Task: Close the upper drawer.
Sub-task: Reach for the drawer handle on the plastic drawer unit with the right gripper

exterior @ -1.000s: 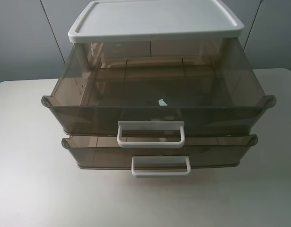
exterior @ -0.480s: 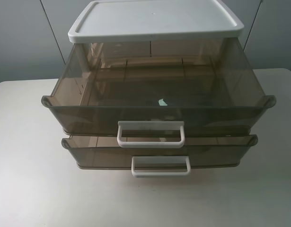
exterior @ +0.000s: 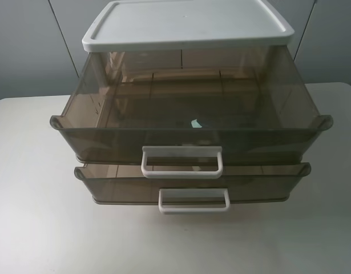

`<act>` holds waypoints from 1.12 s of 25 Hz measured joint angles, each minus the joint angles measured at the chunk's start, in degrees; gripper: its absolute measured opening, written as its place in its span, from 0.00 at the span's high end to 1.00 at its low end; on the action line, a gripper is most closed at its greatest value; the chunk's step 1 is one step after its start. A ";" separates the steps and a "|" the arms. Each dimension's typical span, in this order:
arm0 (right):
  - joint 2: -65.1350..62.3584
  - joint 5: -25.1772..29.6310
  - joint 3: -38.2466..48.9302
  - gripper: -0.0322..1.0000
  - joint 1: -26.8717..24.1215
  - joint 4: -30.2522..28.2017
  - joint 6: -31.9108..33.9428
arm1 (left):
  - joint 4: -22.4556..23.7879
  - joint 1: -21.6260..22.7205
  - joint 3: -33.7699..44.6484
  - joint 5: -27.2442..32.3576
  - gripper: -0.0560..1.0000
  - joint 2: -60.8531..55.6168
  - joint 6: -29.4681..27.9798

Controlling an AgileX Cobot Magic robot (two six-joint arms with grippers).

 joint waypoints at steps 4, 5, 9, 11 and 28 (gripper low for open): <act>9.27 0.54 -4.96 0.29 0.00 -0.46 0.00 | 0.00 0.00 0.00 0.00 0.25 0.00 0.00; 12.30 0.12 -6.74 0.29 0.00 -0.44 0.00 | 0.00 0.00 0.00 0.00 0.25 0.00 0.00; 23.90 -3.44 -13.12 0.29 0.00 -2.19 0.00 | 0.00 0.00 0.00 0.00 0.25 0.00 0.00; 28.89 -5.46 -15.75 0.29 0.00 -2.12 0.00 | 0.00 0.00 0.00 0.00 0.25 0.00 0.00; 50.58 -16.23 -25.43 0.29 43.39 -0.30 -18.57 | 0.00 0.00 0.00 0.00 0.25 0.00 0.00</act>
